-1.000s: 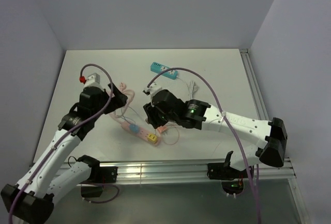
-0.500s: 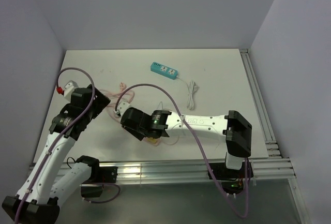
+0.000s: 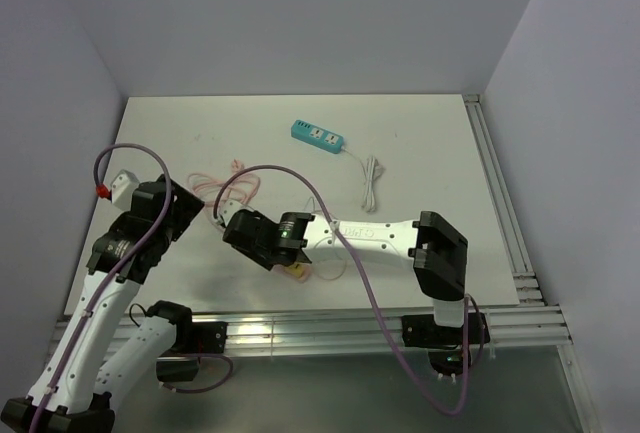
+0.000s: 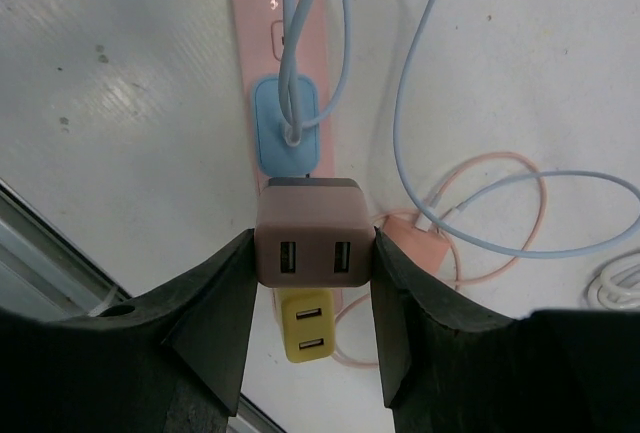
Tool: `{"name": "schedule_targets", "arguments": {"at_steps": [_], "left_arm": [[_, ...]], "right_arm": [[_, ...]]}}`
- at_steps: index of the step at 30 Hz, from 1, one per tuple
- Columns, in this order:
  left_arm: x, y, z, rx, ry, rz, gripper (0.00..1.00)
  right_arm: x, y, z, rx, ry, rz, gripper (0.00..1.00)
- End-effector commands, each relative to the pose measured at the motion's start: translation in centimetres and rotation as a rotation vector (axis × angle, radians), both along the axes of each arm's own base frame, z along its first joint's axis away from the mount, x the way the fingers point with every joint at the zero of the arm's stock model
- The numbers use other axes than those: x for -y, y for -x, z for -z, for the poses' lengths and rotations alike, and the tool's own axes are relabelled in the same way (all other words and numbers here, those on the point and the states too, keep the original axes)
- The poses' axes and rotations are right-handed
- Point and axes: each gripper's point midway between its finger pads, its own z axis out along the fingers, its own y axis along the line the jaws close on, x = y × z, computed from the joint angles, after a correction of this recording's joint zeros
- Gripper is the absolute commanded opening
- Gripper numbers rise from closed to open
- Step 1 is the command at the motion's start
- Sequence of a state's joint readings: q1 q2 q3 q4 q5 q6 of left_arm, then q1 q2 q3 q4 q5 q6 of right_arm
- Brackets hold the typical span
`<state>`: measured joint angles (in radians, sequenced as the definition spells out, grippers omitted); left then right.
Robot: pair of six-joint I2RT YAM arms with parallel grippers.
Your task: Insert the plug
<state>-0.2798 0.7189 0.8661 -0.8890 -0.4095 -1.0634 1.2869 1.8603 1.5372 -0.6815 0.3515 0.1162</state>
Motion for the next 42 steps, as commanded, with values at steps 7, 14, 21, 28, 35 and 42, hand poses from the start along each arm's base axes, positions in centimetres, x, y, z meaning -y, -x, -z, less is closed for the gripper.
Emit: {"name": "schedule_targets", "arguments": {"at_steps": [7,14,21,28,35,42], "left_arm": [[-0.5,0.2,-0.9,0.008,-0.019,-0.012,0.99],[-0.4,0.2,-1.3,0.027,-0.016,0.000,1.00],[-0.2,0.4,-1.6,0.046,-0.008,0.018,1.00],[0.2,0.3,-1.6,0.050,0.005,0.032,1.00],[0.2,0.3,-1.6,0.053,0.008,0.034,0.99],[0.5,0.2,-1.6,0.053,0.016,0.048,0.99]], "right_arm": [[1.0,0.1,0.5,0.030,0.067,0.001,0.00],[0.4,0.3,1.6,0.015,0.061,-0.032,0.00],[0.2,0.4,2.5,0.007,0.068,-0.057,0.00],[0.0,0.6,3.1,-0.003,0.043,-0.068,0.00],[-0.3,0.3,3.2,-0.005,0.007,-0.064,0.00],[-0.1,-0.3,3.5,-0.023,-0.010,-0.043,0.00]]}}
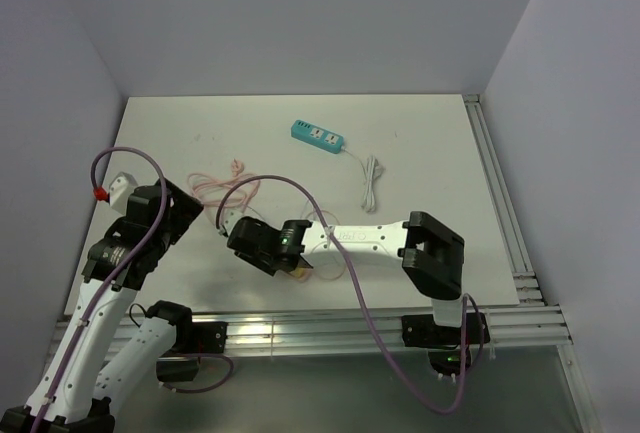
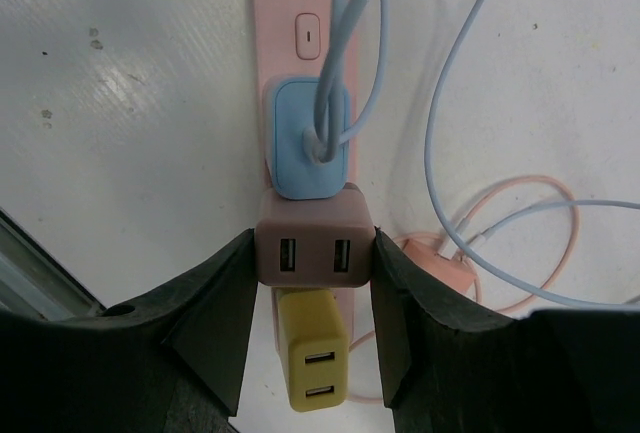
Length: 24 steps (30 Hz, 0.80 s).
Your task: Insert the plug
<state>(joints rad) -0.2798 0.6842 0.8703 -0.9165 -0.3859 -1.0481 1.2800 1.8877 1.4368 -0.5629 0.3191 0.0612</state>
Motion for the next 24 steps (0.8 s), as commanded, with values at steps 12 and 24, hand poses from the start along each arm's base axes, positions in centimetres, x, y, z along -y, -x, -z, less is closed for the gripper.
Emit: {"name": "schedule_targets", "arguments": {"at_steps": [12,24], "left_arm": [[0.9,-0.8,-1.4,0.052,0.022,0.045,0.99],[1.5,-0.9,-1.7,0.069,0.049,0.073,0.99]], "right_arm": [[1.7,-0.7,0.7,-0.064,-0.046,0.048,0.00],[4.3,-0.7,3.1,-0.177,0.032,0.050,0.00]]}}
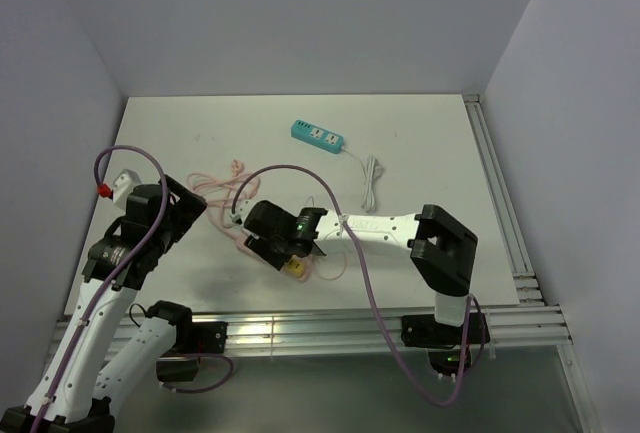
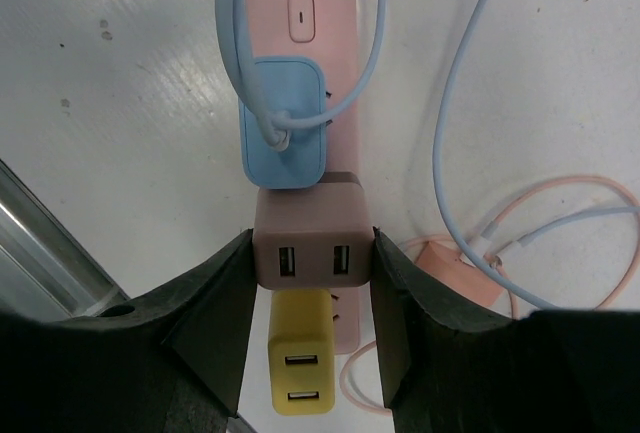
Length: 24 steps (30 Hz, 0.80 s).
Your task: Insert the plug
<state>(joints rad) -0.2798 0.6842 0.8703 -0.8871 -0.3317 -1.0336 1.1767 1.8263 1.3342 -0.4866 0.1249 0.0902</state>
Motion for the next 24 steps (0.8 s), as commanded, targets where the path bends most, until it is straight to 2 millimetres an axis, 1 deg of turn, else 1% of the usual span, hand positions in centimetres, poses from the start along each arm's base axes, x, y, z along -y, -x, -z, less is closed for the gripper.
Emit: {"name": "schedule_targets", "arguments": {"at_steps": [1,5,8,11,13,14,15,16,17,19,20,24], "left_arm": [[0.5,-0.5,-1.3,0.050,0.022,0.024,0.98],[0.5,-0.4,-1.2,0.047,0.020,0.025,0.98],[0.4,-0.3,-1.2,0.048,0.020,0.023,0.98],[0.5,-0.2,-1.4,0.056,0.028,0.025,0.98],[0.5,-0.2,-1.3,0.054,0.031,0.025,0.98],[0.6,-0.2,-1.3,0.055,0.033,0.029,0.98],[0.7,-0.2,-1.3,0.055,0.035,0.031,0.98],[0.7,-0.2,-1.3,0.053,0.035,0.032,0.98],[0.7,-0.2,-1.2,0.050,0.033,0.033,0.98],[0.7,-0.1,-1.2,0.048,0.034,0.032,0.98],[0.7,-0.1,-1.3,0.051,0.035,0.034,0.98],[0.8,0.0,-1.2,0.053,0.040,0.038,0.98]], "right_arm": [[3.3,-0.1,2.6,-0.023,0.152,0.014,0.00],[3.7,0.3,3.6,-0.027,0.184,0.017,0.00],[4.0,0.1,4.4,-0.025,0.214,0.038,0.00],[3.4,-0.6,4.2,-0.006,0.202,0.066,0.00],[2.7,-1.1,3.4,0.007,0.190,0.079,0.00],[2.4,-1.2,3.6,0.005,0.196,0.078,0.00],[1.8,-1.4,3.1,0.009,0.186,0.078,0.00],[1.9,-1.3,3.1,0.000,0.198,0.075,0.00],[1.9,-1.4,3.7,-0.004,0.218,0.074,0.00],[1.9,-1.3,4.0,-0.013,0.237,0.071,0.00],[2.1,-1.2,4.6,-0.022,0.248,0.071,0.00],[2.8,-0.6,5.8,-0.045,0.243,0.091,0.00]]}}
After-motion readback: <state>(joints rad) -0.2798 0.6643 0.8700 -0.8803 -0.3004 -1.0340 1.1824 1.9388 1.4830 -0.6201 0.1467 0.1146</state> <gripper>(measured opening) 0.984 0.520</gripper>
